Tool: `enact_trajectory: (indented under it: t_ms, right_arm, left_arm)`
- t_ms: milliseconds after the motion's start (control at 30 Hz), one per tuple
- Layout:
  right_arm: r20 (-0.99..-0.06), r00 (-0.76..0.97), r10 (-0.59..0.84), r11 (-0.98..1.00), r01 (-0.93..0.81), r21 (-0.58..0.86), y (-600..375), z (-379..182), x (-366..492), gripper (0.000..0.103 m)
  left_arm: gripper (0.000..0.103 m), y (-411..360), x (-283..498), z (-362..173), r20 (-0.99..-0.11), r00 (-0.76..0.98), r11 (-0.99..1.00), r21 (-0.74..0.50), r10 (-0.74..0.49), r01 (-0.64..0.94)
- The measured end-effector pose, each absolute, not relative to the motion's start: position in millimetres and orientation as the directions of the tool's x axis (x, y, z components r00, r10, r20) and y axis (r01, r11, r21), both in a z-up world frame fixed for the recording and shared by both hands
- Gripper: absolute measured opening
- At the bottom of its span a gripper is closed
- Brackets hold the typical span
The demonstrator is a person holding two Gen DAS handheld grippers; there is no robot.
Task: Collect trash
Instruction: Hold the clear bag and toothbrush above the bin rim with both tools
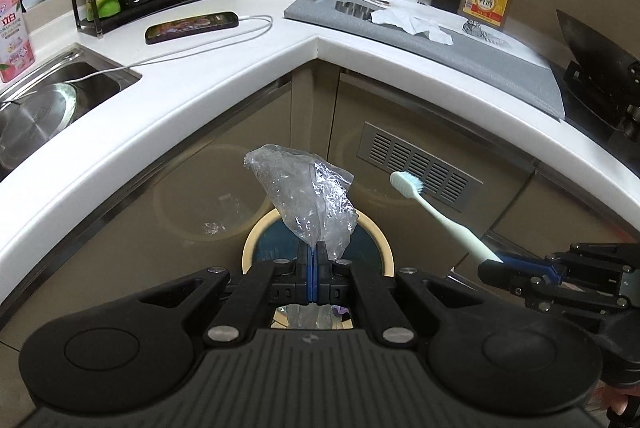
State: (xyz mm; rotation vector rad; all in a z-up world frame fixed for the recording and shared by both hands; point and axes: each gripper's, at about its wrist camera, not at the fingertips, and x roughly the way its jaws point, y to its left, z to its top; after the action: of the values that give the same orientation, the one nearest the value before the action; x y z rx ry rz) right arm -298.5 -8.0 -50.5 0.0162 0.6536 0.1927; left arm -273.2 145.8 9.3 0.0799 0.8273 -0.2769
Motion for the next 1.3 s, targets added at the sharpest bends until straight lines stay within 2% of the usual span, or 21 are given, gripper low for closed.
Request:
enact_trajectory:
  t_ms: [1300]
  right_arm:
    - [-0.687,0.700,0.193,0.980,-0.172,0.100,-8.7,-73.9,-264.5,0.010]
  left_arm:
    - [0.000,144.9,-242.1,-28.6,-0.810,0.551,0.964,-0.066,-0.202,0.257]
